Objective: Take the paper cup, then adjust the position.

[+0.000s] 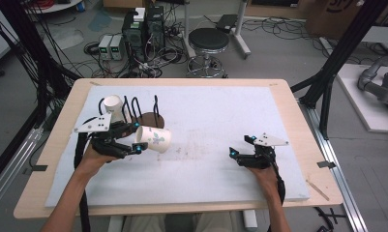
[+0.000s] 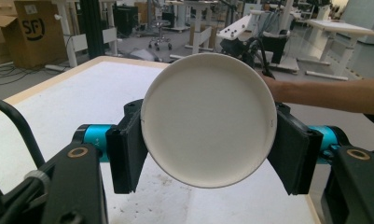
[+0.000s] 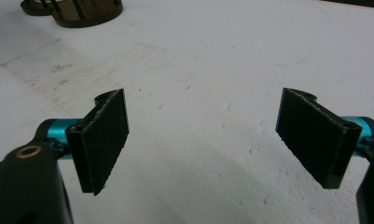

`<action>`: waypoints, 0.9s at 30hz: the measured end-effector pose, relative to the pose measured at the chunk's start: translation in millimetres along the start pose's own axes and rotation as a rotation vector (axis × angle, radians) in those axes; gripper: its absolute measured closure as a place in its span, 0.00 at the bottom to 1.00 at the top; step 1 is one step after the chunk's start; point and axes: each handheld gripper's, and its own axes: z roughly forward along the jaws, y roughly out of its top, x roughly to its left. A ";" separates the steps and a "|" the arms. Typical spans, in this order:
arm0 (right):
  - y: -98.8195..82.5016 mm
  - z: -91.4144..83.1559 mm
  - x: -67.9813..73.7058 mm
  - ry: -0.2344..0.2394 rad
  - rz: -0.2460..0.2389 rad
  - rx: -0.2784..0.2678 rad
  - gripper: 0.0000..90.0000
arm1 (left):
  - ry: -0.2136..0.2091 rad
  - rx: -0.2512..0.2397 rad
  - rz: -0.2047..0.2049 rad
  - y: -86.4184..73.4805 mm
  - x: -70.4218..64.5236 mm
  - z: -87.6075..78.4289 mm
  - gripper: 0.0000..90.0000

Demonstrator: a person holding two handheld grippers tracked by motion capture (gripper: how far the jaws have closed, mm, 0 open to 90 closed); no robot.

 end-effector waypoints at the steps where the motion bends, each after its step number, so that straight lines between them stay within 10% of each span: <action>1: 0.0 -0.1 0.1 0.000 0.003 -0.001 0.19 | -0.001 0.000 0.000 0.0 0.0 0.1 0.39; 27: 0.5 -1.6 -2.4 0.029 0.010 -0.015 0.19 | -0.005 0.010 0.000 -1.3 1.2 3.3 0.39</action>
